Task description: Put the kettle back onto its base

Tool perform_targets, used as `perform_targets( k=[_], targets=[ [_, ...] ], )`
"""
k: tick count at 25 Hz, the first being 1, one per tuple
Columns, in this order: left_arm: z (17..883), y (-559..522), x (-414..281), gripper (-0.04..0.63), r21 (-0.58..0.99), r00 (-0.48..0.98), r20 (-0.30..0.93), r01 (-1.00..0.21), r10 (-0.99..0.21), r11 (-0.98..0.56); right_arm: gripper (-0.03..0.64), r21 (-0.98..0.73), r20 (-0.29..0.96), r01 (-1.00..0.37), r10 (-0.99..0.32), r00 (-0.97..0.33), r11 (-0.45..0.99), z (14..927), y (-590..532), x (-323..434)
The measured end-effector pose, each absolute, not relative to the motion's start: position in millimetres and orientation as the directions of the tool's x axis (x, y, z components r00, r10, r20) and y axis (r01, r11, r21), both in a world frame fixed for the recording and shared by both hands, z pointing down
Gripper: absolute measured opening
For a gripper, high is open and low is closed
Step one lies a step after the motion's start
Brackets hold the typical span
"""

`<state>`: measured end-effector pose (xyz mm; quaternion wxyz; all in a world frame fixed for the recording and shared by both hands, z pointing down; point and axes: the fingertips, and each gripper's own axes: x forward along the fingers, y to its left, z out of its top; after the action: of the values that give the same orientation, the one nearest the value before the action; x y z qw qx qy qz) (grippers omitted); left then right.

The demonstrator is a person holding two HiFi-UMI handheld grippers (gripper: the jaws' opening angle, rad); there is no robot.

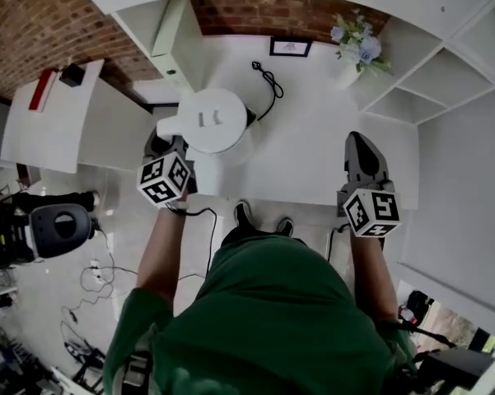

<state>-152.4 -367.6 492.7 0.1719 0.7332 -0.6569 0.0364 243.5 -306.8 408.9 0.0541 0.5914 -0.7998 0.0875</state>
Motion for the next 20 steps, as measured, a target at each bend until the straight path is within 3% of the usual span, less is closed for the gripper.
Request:
perform_targets(
  k=[9,20],
  targets=[
    [553,-430,-149,0.179,0.18,0.228,0.326,-0.968,-0.917,-0.177,0.021,-0.022,0.264,-0.983,-0.947,-0.183,0.183,426,-320,226],
    [584,-467,-137,0.179,0.177,0.329,0.333,-0.942,-0.884,-0.284,0.021,-0.013,0.315,-0.988,-0.937,-0.148,0.152,445,-331,190]
  ],
)
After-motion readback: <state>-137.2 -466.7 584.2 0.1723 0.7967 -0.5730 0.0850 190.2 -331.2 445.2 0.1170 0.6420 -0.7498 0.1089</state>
